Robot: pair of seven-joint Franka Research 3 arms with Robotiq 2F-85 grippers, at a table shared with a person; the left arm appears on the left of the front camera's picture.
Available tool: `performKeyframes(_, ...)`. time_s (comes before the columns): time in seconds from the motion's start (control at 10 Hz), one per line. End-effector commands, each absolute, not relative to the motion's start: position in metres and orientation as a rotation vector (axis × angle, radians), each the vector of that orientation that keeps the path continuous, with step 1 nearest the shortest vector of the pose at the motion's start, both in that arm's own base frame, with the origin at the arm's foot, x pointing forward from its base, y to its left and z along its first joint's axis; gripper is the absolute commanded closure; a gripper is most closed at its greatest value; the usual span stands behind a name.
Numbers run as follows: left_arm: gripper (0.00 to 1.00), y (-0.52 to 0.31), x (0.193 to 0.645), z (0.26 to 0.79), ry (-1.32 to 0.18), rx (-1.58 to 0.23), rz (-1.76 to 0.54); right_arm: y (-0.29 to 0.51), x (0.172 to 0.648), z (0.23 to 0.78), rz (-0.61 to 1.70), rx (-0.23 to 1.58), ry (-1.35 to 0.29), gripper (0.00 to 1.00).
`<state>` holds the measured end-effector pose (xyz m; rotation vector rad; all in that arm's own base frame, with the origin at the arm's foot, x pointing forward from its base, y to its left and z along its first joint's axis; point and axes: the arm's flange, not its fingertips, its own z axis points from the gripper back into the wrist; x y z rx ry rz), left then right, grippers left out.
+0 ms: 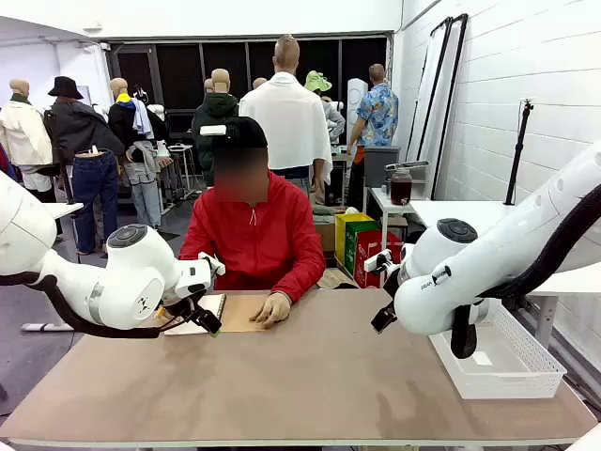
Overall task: Sort the paper based on its condition.
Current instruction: If a person hands you a paper, place it in the Organizing basket , and if it's crumpled, put it in the Trash can.
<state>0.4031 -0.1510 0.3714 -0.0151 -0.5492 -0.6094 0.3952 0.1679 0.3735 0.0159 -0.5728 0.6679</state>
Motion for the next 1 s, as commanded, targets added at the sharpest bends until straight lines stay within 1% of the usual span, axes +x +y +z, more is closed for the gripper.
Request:
performKeyframes(0.0,0.00,-0.1510,0.4030,0.3715,-0.550,-0.015,-0.609,0.1679,0.3952,0.3735,0.668,0.016,-0.573,0.00)
performKeyframes(0.9,0.00,-0.1510,0.4030,0.3715,-0.550,-0.015,-0.609,0.1679,0.3952,0.3735,0.668,0.016,-0.573,0.00)
